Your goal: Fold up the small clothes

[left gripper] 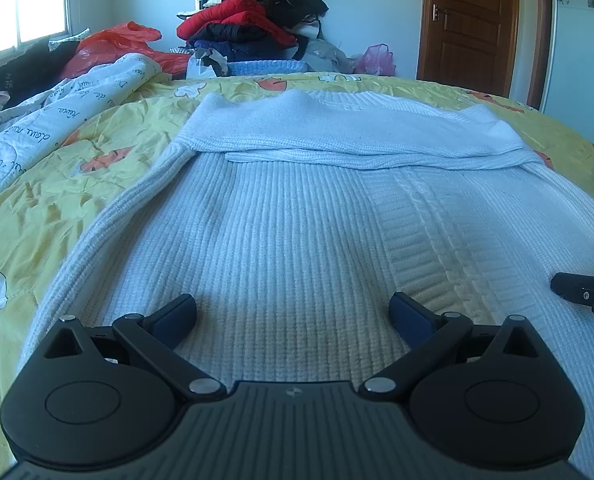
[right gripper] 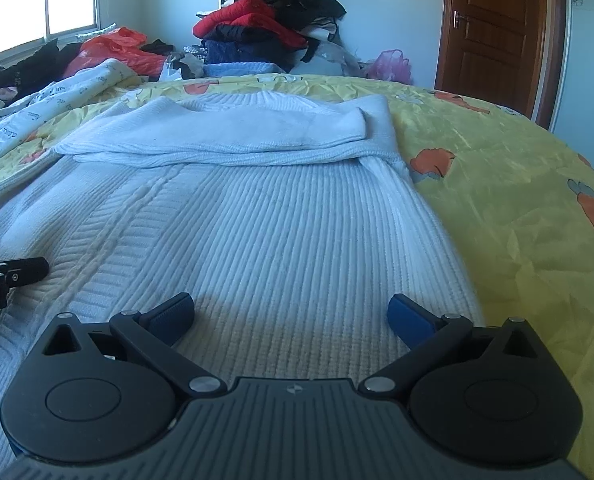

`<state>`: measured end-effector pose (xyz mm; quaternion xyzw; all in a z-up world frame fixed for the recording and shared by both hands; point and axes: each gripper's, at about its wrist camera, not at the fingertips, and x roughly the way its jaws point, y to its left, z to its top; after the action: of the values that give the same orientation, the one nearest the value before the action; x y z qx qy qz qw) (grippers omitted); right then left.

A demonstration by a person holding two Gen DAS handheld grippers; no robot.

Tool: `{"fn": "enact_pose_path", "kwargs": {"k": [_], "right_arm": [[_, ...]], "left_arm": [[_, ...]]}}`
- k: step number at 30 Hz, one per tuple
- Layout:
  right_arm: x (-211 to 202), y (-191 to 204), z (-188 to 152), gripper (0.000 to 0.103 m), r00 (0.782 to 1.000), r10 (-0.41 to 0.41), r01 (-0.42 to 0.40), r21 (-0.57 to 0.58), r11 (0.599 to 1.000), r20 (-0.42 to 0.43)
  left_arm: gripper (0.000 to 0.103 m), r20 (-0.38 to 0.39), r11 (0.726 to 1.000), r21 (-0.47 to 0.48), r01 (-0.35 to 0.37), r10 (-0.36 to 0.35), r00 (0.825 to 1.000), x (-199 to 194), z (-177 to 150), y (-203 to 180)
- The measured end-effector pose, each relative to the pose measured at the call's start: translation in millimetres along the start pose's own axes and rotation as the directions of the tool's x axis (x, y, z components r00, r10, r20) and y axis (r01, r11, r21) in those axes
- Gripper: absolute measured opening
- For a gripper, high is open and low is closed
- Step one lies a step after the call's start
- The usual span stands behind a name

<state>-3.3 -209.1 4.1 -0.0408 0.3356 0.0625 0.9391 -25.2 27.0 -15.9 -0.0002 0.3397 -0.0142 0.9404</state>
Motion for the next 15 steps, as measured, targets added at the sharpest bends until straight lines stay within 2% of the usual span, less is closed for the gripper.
{"fn": "enact_pose_path", "kwargs": {"k": [6, 15], "right_arm": [[-7, 0, -2, 0.102, 1.0, -0.004, 0.004, -0.003, 1.0, -0.006], [-32, -1, -24, 0.102, 1.0, 0.01, -0.009, -0.029, 1.0, 0.014]], "left_arm": [[0.103, -0.013, 1.0, 0.02, -0.02, 0.02, 1.0, -8, 0, -2], [0.103, -0.01, 1.0, 0.024, -0.018, 0.018, 1.0, -42, -28, 4]]}}
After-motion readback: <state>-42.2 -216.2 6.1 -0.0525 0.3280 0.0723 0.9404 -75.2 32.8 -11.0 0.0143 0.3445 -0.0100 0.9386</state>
